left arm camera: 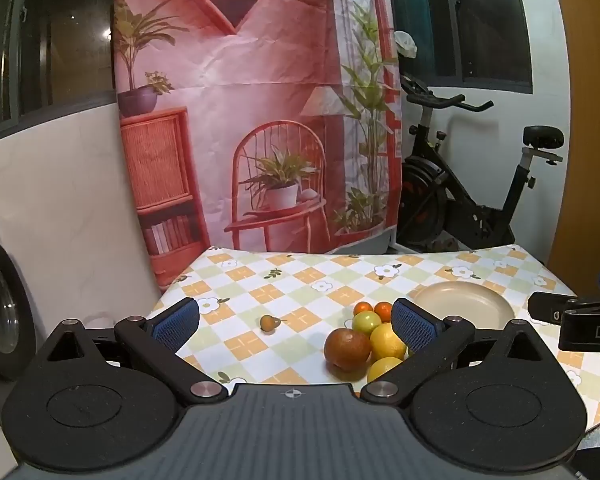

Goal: Organize fruits

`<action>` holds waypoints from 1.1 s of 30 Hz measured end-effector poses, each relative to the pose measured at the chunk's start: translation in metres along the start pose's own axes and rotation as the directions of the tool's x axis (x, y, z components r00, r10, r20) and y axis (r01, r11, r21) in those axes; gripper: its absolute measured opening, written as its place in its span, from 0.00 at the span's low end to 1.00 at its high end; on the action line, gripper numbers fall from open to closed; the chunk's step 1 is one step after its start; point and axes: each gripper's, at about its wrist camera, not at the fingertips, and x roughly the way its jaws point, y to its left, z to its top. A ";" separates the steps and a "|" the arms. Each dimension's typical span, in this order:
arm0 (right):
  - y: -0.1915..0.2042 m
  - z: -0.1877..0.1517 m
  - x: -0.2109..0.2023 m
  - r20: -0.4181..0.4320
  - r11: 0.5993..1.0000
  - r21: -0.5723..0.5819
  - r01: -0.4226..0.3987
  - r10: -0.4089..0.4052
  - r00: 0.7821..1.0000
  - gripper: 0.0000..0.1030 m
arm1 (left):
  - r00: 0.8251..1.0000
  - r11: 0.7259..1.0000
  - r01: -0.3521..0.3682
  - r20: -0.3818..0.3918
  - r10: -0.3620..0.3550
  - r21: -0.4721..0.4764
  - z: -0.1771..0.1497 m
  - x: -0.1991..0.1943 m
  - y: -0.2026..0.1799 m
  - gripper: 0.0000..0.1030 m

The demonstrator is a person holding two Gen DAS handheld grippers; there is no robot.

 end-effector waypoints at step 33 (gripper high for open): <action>0.000 0.000 -0.002 0.002 1.000 -0.002 0.001 -0.001 1.000 1.00 | 1.000 1.000 -0.002 0.014 0.002 0.010 0.000 -0.005 0.000 1.00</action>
